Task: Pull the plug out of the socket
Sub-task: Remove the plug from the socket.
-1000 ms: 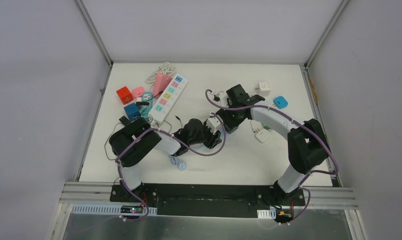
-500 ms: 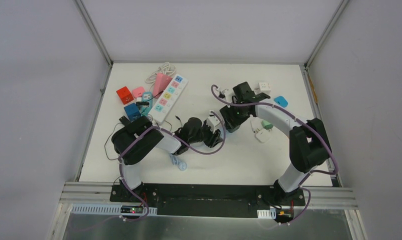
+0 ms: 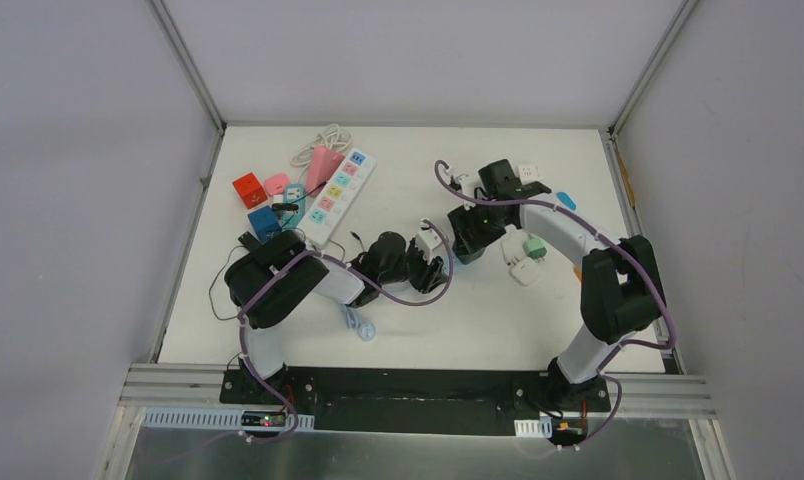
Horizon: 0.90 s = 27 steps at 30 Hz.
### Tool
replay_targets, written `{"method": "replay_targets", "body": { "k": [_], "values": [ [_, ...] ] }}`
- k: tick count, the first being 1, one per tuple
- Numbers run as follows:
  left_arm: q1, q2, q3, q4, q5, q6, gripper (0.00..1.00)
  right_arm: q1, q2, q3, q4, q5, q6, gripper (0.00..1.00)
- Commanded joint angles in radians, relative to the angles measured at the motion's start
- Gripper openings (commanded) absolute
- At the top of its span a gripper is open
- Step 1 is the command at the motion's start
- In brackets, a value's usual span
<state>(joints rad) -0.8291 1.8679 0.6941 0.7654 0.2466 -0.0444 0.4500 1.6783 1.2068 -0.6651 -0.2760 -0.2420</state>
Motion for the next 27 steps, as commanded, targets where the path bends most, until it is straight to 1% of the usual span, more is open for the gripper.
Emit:
{"method": "replay_targets", "body": {
  "k": [1,4,7,11,13,15,18,20,23,27],
  "values": [
    [0.035,0.049,-0.010,-0.170,-0.001,0.001,0.00,-0.068,-0.071,0.036,-0.064,-0.247,0.007,0.00],
    [0.036,0.046,0.000,-0.190,0.007,0.004,0.00,-0.065,-0.058,0.045,-0.068,-0.281,0.020,0.00],
    [0.036,0.041,0.009,-0.203,0.008,0.009,0.00,0.008,-0.080,0.038,-0.053,-0.158,-0.012,0.00],
    [0.036,0.061,0.053,-0.240,0.018,0.006,0.00,0.179,-0.068,0.053,-0.043,0.019,-0.039,0.00],
    [0.036,0.066,0.068,-0.257,0.016,0.005,0.00,0.228,-0.049,0.066,-0.044,0.059,-0.039,0.00],
    [0.036,0.068,0.073,-0.261,0.009,0.002,0.00,0.249,-0.041,0.075,-0.051,0.071,-0.036,0.00],
    [0.036,0.072,0.074,-0.264,0.005,-0.003,0.00,0.244,-0.054,0.072,-0.053,0.080,-0.033,0.00],
    [0.036,0.079,0.076,-0.264,0.005,-0.004,0.00,0.211,-0.068,0.068,-0.055,0.052,-0.029,0.00],
    [0.036,0.083,0.078,-0.267,0.005,-0.005,0.00,0.116,-0.094,0.062,-0.071,-0.035,-0.021,0.00],
    [0.036,0.078,0.063,-0.260,0.002,0.001,0.00,-0.019,-0.125,0.045,-0.076,-0.190,0.003,0.00]
  ]
}}
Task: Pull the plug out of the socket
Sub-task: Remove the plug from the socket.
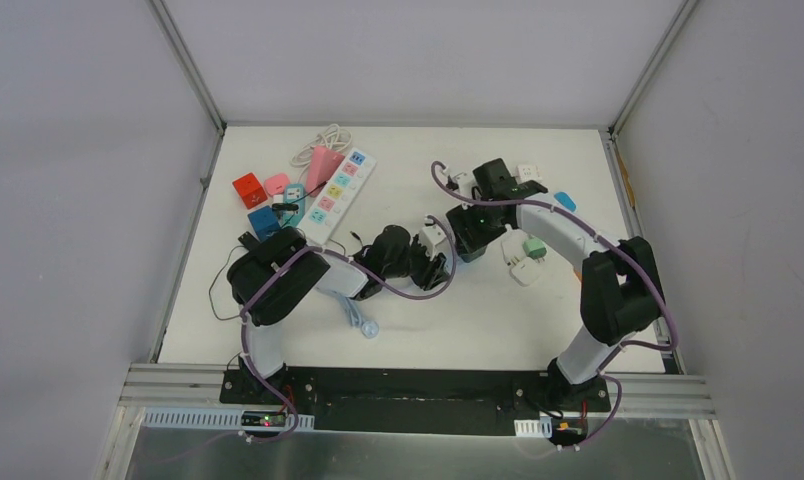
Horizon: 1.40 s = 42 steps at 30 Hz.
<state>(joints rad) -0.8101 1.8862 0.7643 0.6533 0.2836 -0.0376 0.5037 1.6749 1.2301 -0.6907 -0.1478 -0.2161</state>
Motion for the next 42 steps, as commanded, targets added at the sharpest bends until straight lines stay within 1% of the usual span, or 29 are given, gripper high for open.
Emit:
{"method": "replay_targets", "body": {
  "k": [1,4,7,9,12,15,17,19,20,24,27,30,32,36,37,39,42],
  "values": [
    [0.018,0.060,-0.011,-0.145,-0.034,-0.004,0.00,-0.097,-0.120,0.022,-0.052,-0.356,-0.017,0.00],
    [0.019,0.051,-0.016,-0.144,-0.025,-0.002,0.00,-0.116,-0.101,0.019,-0.051,-0.428,-0.012,0.00],
    [0.019,0.031,-0.016,-0.147,-0.018,0.003,0.00,-0.051,-0.080,0.020,-0.044,-0.412,-0.016,0.00],
    [0.019,0.023,-0.012,-0.154,-0.017,0.007,0.00,0.021,-0.073,0.025,-0.034,-0.340,-0.023,0.00],
    [0.018,0.018,-0.004,-0.157,-0.014,0.008,0.00,0.115,-0.053,0.033,-0.014,-0.170,-0.030,0.00],
    [0.017,0.005,-0.020,-0.118,-0.016,0.001,0.00,0.142,-0.034,0.030,-0.001,-0.073,-0.026,0.00],
    [0.017,-0.004,-0.035,-0.097,-0.022,0.001,0.00,0.138,-0.040,0.024,0.000,-0.018,-0.043,0.00],
    [0.018,-0.013,-0.051,-0.082,-0.031,0.006,0.00,0.116,-0.050,0.021,-0.006,0.001,-0.058,0.00],
    [0.017,-0.019,-0.058,-0.080,-0.034,0.011,0.00,0.098,-0.061,0.018,-0.009,-0.035,-0.059,0.00],
    [0.017,-0.028,-0.068,-0.109,-0.046,0.028,0.00,-0.022,-0.107,0.019,-0.032,-0.289,-0.034,0.00],
    [0.017,-0.013,-0.068,-0.112,-0.047,0.052,0.00,-0.086,-0.116,0.016,-0.038,-0.433,-0.011,0.00],
    [0.017,-0.001,-0.066,-0.116,-0.044,0.053,0.00,-0.102,-0.101,0.016,-0.042,-0.497,0.003,0.00],
    [0.017,-0.002,-0.063,-0.116,-0.039,0.051,0.00,-0.068,-0.092,0.016,-0.040,-0.436,-0.009,0.00],
    [0.017,-0.001,-0.031,-0.150,-0.027,0.052,0.00,0.080,-0.070,0.026,-0.029,-0.173,-0.047,0.00],
    [0.017,0.000,-0.024,-0.159,-0.025,0.054,0.00,0.100,-0.058,0.035,-0.032,-0.121,-0.052,0.00],
    [0.017,0.002,-0.018,-0.166,-0.030,0.056,0.00,0.114,-0.045,0.046,-0.038,-0.070,-0.058,0.00],
    [0.017,0.005,-0.020,-0.167,-0.035,0.056,0.00,0.111,-0.072,0.031,-0.021,-0.007,-0.071,0.00]
  ]
}}
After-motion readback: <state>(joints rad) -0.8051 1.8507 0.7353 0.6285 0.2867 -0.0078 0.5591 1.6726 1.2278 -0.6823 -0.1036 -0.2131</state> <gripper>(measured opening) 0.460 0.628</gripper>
